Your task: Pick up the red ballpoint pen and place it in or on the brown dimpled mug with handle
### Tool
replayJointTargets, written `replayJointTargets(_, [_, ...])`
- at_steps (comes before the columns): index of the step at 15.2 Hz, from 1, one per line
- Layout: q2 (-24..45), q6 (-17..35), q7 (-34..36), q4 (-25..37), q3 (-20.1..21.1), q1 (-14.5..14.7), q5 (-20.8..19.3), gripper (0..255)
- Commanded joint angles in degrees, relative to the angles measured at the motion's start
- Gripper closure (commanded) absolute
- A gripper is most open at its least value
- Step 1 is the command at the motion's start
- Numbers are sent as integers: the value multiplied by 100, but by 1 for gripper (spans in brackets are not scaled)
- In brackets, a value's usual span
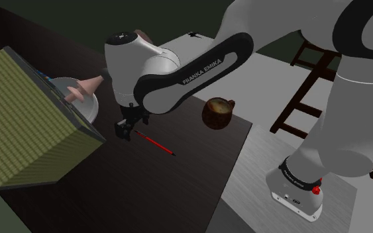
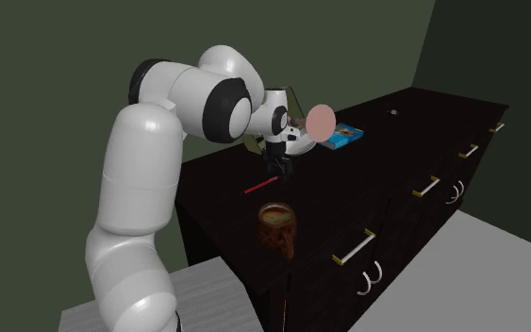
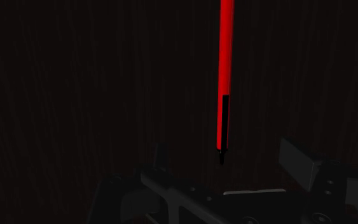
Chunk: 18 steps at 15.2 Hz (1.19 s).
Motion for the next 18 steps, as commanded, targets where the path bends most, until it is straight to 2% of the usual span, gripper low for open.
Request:
replayJointTargets(1, [0, 2, 0, 1, 0, 0, -1, 0])
replayJointTargets(2, [0, 1, 0, 1, 0, 0, -1, 255])
replayJointTargets(11, [0, 2, 0, 1, 1, -1, -1, 255])
replayJointTargets(18, [-267, -436, -131, 204, 79, -54, 179, 255])
